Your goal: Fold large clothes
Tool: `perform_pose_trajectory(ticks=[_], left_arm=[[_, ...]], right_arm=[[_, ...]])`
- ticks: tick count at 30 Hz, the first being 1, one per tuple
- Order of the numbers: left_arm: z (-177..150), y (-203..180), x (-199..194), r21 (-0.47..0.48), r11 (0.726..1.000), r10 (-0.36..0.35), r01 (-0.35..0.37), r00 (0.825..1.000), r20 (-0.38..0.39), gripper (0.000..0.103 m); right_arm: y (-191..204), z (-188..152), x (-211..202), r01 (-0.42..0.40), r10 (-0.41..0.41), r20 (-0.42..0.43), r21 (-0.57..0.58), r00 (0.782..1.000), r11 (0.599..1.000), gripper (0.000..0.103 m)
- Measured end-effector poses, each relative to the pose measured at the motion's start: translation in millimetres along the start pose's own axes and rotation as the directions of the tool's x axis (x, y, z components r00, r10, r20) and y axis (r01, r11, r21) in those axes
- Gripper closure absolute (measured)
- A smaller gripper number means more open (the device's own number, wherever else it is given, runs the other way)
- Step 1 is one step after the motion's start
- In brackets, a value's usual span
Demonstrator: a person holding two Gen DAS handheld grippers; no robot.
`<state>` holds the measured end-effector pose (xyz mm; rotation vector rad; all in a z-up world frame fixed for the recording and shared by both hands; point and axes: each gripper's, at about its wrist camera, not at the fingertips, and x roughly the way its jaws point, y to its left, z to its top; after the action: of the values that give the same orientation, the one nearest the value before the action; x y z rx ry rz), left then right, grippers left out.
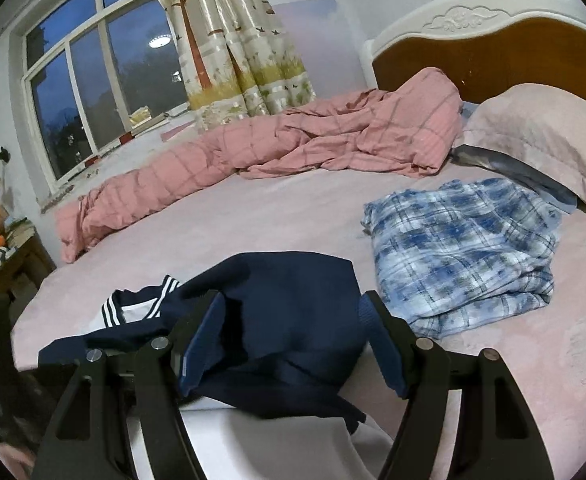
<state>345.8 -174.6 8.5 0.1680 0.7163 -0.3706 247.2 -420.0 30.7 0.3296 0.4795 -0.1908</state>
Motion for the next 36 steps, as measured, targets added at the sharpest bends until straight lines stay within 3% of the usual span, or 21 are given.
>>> perform_pose_trajectory(ticks=[3,5,6,8,10,12,14,17,19,22,28,30,32,34,36], left_arm=[[12,30,-28,0.001,0.992,0.126,-0.127,0.987,0.096,0.096],[16,57,-42,-0.052,0.982,0.186,-0.181,0.976,0.111,0.096],[18,69,-46,-0.076,0.978,0.202,-0.194,0.973,0.109,0.096],[16,93,-55,-0.119,0.966,0.241,-0.228,0.965,0.105,0.096],[10,116,-56,-0.170,0.950,0.277,-0.262,0.959,0.069,0.096],[4,138,-56,-0.241,0.936,0.271,-0.256,0.962,0.030,0.096],[-4,154,-59,-0.287,0.931,0.247,-0.225,0.968,0.041,0.095],[-18,162,-56,-0.257,0.934,0.268,-0.246,0.962,0.051,0.092],[-30,164,-48,-0.247,0.932,0.277,-0.266,0.961,0.011,0.090],[-44,174,-32,-0.306,0.920,0.241,-0.244,0.969,-0.050,0.087],[-59,184,-6,-0.319,0.913,0.231,-0.255,0.967,-0.112,0.080],[-62,189,1,-0.330,0.906,0.229,-0.266,0.962,-0.146,0.076],[-65,197,8,-0.356,0.884,0.249,-0.303,0.950,-0.189,0.057],[-68,207,12,-0.388,0.867,0.251,-0.313,0.946,-0.203,0.053],[-74,218,13,-0.436,0.860,0.193,-0.265,0.960,-0.202,0.053]], right_arm=[[2,-2,6,-0.030,0.030,-0.037,-0.001,0.999,1.000,0.031],[7,-4,16,-0.063,0.060,-0.100,-0.027,0.993,0.998,0.031],[12,-9,28,-0.069,0.059,-0.174,-0.051,0.983,0.996,0.031],[18,-20,48,-0.022,-0.005,-0.288,-0.090,0.958,0.996,0.031],[21,-29,59,0.025,-0.063,-0.297,-0.129,0.953,0.991,0.031],[24,-33,66,0.059,-0.107,-0.308,-0.160,0.945,0.985,0.031],[26,-35,67,0.056,-0.107,-0.310,-0.168,0.945,0.984,0.031],[27,-38,70,0.072,-0.130,-0.315,-0.188,0.940,0.980,0.031],[26,-39,70,0.073,-0.130,-0.317,-0.186,0.940,0.980,0.031],[26,-39,69,0.062,-0.115,-0.311,-0.175,0.943,0.983,0.031],[26,-31,54,0.029,-0.065,-0.248,-0.148,0.967,0.989,0.031],[28,-26,46,0.001,-0.033,-0.223,-0.139,0.974,0.990,0.031],[32,-22,42,-0.012,-0.017,-0.207,-0.141,0.978,0.990,0.031],[34,-21,39,-0.013,-0.017,-0.199,-0.149,0.980,0.989,0.031],[33,-21,39,-0.011,-0.019,-0.204,-0.146,0.979,0.989,0.031]])
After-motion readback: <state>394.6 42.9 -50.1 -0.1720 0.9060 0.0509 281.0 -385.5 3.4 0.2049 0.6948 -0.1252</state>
